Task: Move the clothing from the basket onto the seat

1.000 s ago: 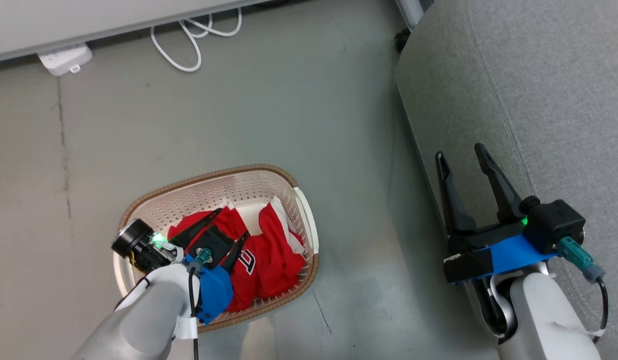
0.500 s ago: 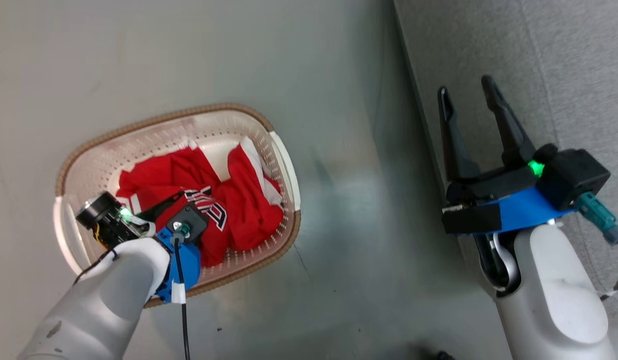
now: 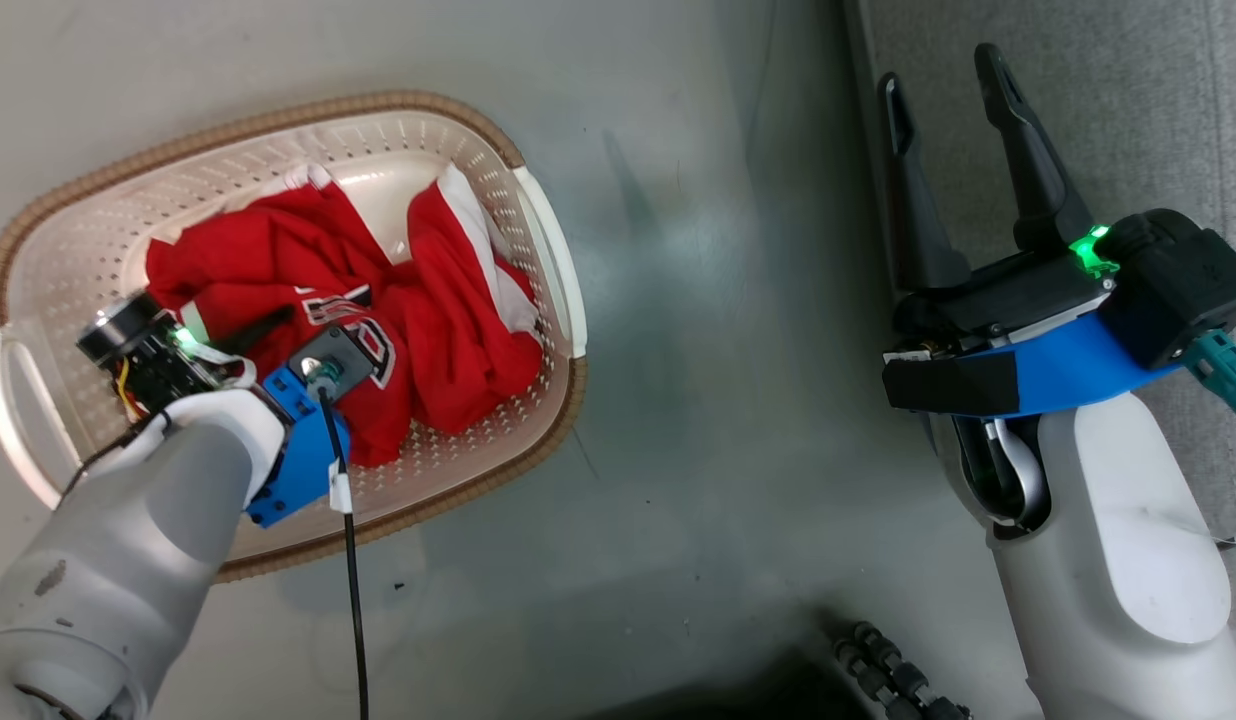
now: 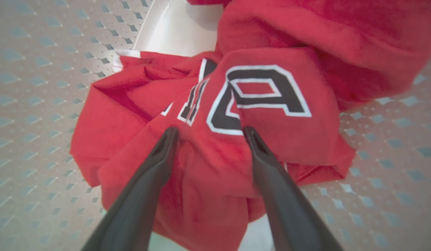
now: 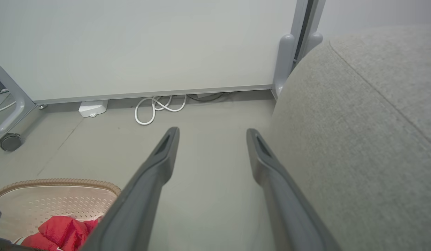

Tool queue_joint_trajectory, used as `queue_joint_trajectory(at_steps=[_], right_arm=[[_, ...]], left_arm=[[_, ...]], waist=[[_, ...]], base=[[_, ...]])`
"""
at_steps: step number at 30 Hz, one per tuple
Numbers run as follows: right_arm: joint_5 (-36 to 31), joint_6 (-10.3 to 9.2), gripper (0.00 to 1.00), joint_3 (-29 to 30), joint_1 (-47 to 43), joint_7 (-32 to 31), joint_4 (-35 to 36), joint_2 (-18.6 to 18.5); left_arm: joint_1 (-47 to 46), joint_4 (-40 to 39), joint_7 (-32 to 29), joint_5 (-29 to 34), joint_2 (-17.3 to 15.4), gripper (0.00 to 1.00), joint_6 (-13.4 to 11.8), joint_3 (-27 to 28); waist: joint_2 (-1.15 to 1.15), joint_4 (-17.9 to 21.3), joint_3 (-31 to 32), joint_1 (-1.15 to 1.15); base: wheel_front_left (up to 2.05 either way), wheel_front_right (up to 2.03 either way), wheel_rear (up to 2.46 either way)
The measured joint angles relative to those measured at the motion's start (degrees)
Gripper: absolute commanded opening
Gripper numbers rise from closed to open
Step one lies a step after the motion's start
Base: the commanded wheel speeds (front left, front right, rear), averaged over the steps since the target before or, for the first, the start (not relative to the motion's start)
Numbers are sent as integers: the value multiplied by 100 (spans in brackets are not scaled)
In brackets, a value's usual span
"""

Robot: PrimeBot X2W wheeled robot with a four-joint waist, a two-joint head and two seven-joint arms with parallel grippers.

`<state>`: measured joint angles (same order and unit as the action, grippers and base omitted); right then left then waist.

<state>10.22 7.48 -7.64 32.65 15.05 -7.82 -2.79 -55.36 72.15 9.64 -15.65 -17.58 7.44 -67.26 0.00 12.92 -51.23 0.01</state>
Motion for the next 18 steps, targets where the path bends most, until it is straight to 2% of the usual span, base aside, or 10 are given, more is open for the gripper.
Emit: queue_joint_trajectory(at_steps=[5,6,7,8,12,18], right_arm=[[-3,0,100,27,4,0,116,0],[-4,1,100,33,4,0,134,0],[-4,0,100,42,4,0,135,0],[-4,0,100,45,4,0,137,0],[-4,0,100,57,8,0,123,0],[-37,0,100,93,25,0,52,0]], left_arm=[[-252,79,-163,54,-73,100,-1,-133],[-293,92,-216,73,-82,97,-1,-163],[-315,104,-258,90,-88,33,-1,-183],[-323,113,-279,105,-89,0,-1,-196],[-343,135,-349,93,-93,0,-1,-223],[-331,151,-147,-96,-14,0,-1,-174]], waist=[[0,58,-275,0],[0,68,-318,0],[0,76,-351,0],[0,81,-374,0],[0,78,-395,0],[0,19,-255,-1]], base=[[0,0,0],[0,0,0],[0,0,0],[0,0,0],[0,0,0],[0,0,0]])
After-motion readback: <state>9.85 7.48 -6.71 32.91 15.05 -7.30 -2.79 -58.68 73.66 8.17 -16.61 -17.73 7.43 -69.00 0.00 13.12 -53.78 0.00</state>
